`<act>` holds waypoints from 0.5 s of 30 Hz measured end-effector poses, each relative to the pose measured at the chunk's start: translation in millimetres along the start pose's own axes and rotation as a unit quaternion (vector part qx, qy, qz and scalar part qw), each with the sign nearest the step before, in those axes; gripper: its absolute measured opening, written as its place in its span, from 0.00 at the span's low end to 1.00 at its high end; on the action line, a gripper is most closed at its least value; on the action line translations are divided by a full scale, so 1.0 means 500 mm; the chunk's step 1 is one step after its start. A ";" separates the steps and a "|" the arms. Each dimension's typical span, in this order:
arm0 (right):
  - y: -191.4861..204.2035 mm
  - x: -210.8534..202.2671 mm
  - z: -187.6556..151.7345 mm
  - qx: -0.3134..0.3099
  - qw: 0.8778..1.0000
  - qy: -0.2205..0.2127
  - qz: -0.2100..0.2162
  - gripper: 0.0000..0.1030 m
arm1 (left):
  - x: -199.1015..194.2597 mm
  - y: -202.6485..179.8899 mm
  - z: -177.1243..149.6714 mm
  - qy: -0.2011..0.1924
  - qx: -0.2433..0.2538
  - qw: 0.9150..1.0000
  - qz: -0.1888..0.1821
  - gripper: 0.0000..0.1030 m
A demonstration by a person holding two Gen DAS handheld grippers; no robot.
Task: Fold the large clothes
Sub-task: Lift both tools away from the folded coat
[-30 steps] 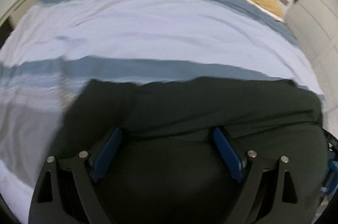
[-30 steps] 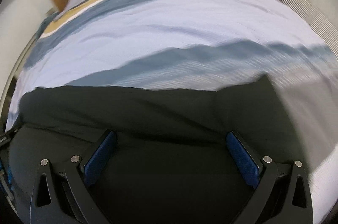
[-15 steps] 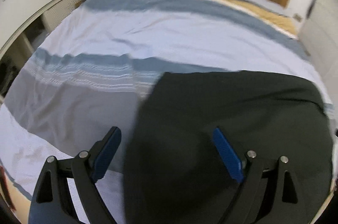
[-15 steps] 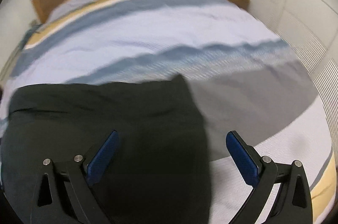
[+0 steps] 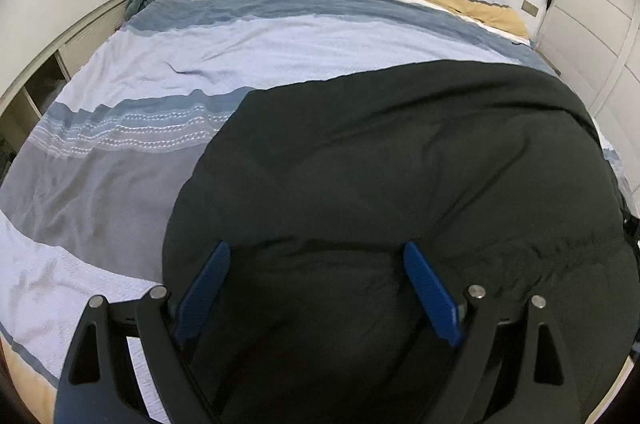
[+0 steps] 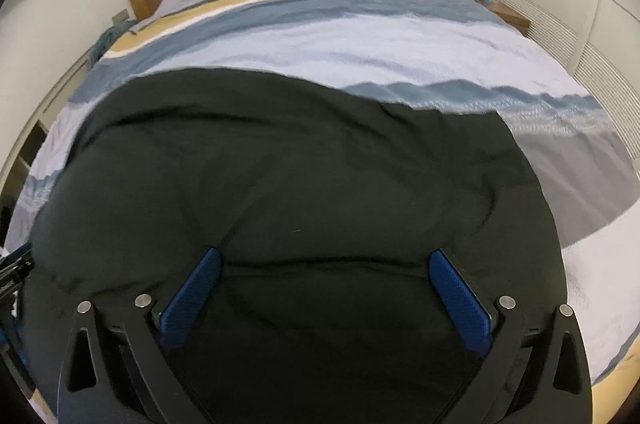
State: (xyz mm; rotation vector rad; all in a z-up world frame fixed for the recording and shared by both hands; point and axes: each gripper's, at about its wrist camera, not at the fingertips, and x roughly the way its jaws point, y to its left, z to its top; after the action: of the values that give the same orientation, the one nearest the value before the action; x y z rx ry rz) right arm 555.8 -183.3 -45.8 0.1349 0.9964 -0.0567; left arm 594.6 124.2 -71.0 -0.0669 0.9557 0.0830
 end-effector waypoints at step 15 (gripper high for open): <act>-0.083 -0.057 -0.007 0.013 0.994 0.015 -0.103 1.00 | -0.076 0.006 -0.038 -0.002 0.019 1.000 0.018 0.87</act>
State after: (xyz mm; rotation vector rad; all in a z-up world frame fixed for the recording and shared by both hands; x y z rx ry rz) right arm 533.1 -224.6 -27.4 0.0565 1.0370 -0.2580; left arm 557.2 124.1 -50.8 -0.0148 0.9541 0.0992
